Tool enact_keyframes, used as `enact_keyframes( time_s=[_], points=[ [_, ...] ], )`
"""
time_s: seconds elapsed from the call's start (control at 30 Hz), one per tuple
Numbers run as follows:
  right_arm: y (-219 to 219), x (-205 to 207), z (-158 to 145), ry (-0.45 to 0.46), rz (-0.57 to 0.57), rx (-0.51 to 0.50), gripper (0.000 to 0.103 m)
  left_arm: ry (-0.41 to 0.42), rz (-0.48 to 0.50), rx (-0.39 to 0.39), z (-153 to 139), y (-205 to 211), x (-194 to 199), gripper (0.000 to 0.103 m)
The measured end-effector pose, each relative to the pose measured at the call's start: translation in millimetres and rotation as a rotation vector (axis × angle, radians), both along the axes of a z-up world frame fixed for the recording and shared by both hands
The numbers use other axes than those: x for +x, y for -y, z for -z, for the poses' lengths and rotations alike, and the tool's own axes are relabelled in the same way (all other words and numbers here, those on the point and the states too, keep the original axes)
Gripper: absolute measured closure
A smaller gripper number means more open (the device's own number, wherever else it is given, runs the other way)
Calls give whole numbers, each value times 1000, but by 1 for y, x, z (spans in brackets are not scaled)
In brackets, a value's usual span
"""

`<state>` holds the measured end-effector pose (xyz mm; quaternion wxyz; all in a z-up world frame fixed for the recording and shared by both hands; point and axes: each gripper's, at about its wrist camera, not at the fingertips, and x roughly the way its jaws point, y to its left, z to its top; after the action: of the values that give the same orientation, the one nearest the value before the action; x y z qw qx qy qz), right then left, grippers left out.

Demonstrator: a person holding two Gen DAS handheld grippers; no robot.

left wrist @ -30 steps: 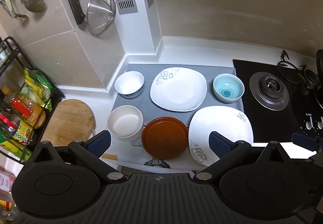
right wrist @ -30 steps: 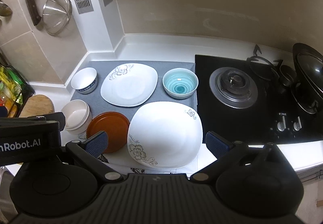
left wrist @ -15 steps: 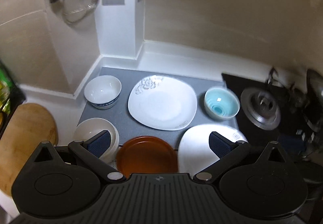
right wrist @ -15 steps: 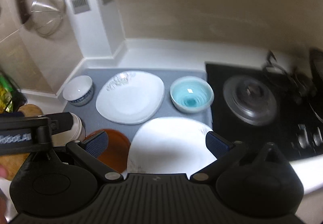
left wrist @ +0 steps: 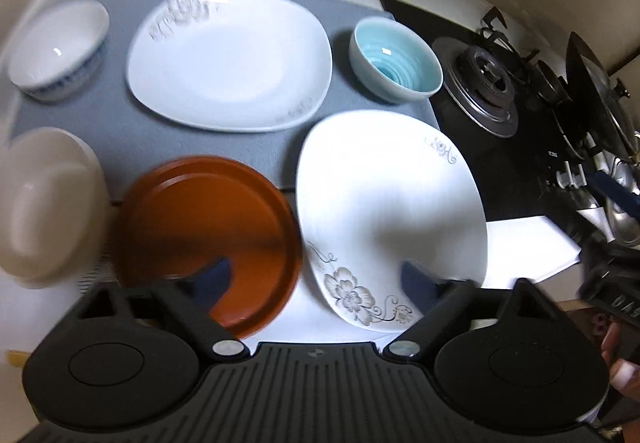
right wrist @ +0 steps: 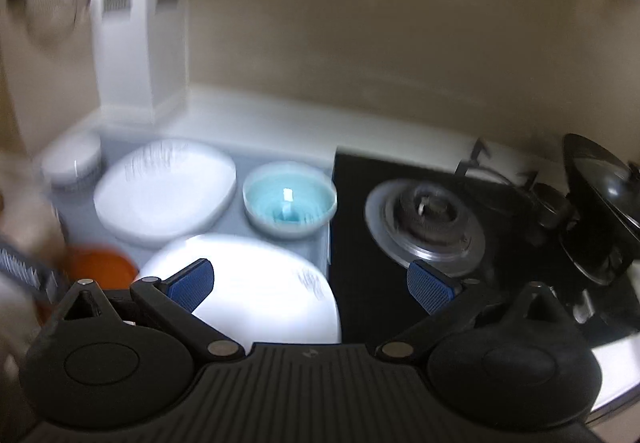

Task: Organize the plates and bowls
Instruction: 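Move both grippers to the flower-print white plate and grip its rim, then lift the flower-print plate with both grippers toward the other white plate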

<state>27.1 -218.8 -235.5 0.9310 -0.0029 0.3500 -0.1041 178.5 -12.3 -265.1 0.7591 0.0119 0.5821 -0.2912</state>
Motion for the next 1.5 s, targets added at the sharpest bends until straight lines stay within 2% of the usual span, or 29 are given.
enact_keyframes(
  time_s=[0.07, 0.1, 0.13, 0.2, 0.27, 0.33, 0.4, 0.47, 0.57, 0.63, 0.73, 0.8, 1.0, 1.1, 1.27, 1.37, 1.5],
  points=[
    [15, 3, 9, 9, -15, 77, 0, -15, -15, -11, 9, 3, 5, 46],
    [22, 4, 16, 7, -25, 108, 0, -27, -34, 2, 15, 6, 9, 60],
    [29, 6, 21, 7, -50, 140, 0, -50, -54, 15, 21, 8, 13, 64],
    [40, 7, 32, -5, -81, 212, 0, -93, -95, 12, 28, 8, 18, 67],
    [48, 7, 45, -26, -117, 270, 1, -102, -95, -3, 31, 12, 19, 72],
    [53, 4, 59, -50, -122, 315, 7, -101, -83, 31, 36, 18, 19, 74],
    [59, 1, 74, -74, -95, 367, 24, -116, -90, 64, 42, 23, 22, 74],
    [65, -4, 89, -93, -50, 405, 28, -134, -91, 88, 49, 27, 25, 74],
    [75, -11, 107, -117, -4, 482, 43, -156, -57, 106, 56, 32, 26, 75],
    [80, -13, 119, -142, 20, 524, 47, -173, -44, 102, 59, 33, 28, 77],
    [79, -14, 131, -175, 48, 521, 62, -220, -46, 89, 65, 34, 33, 77],
    [77, -16, 133, -153, 39, 564, 82, -255, -37, 84, 67, 37, 36, 77],
    [76, -17, 132, -128, 98, 614, 88, -305, -12, 65, 70, 31, 44, 77],
    [79, -17, 137, -114, 121, 651, 88, -329, -2, 86, 74, 36, 49, 76],
    [69, -14, 127, -104, 103, 568, 85, -257, 14, 164, 55, 53, 49, 73],
    [77, -20, 117, -68, 118, 589, 86, -248, 18, 146, 46, 58, 49, 69],
    [90, -22, 114, -60, 133, 584, 87, -277, 23, 132, 49, 64, 47, 69]
  ],
)
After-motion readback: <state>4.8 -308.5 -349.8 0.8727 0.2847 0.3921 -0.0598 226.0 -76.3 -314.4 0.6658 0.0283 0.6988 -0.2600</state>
